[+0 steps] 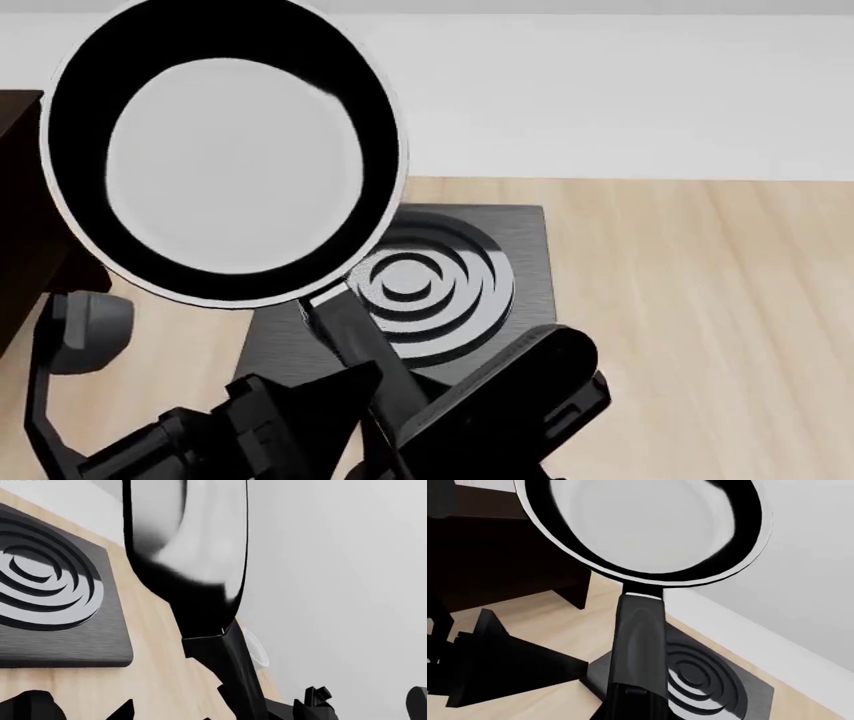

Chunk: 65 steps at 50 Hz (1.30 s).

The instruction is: Put the frying pan on the cabinet shelf.

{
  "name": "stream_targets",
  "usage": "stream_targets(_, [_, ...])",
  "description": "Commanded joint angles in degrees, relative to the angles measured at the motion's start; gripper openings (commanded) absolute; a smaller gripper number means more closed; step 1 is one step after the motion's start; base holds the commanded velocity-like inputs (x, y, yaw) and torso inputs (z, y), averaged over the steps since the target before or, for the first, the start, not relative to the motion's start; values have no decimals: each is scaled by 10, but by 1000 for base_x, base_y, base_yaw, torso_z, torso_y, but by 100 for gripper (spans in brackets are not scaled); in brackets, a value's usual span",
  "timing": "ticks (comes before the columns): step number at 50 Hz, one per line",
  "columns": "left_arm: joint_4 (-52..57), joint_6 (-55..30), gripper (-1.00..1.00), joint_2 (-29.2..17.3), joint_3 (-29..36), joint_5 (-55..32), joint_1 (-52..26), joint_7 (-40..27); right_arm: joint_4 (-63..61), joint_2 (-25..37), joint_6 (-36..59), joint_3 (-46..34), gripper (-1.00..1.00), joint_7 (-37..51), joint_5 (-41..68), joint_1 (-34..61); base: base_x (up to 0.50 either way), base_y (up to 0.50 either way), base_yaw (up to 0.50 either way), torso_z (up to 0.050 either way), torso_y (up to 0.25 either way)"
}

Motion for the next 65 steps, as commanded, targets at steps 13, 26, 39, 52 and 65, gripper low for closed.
stream_targets(13, [2, 32, 100, -21, -11, -14, -7, -3, -11, 15, -37, 12, -100, -14, -36, -8, 0, 0, 0, 1, 1])
stream_targets(26, [0, 36, 100, -21, 3, -9, -1, 7, -23, 25, -48, 6, -100, -23, -34, -13, 0, 0, 0, 0, 2])
stream_targets(39, [-12, 37, 100, -23, 19, -6, 5, 17, -31, 18, -36, -6, -100, -18, -30, 1, 0, 0, 0, 1, 2])
stream_targets(52, [-7, 47, 100, -26, 24, -20, 3, 5, -46, 25, -43, -11, -100, -25, -23, -2, 0, 0, 0, 0, 2])
stream_targets(65, [-7, 60, 100, -28, 24, -23, 3, 4, -43, 30, -59, -22, -100, -34, -28, -8, 0, 0, 0, 1, 2])
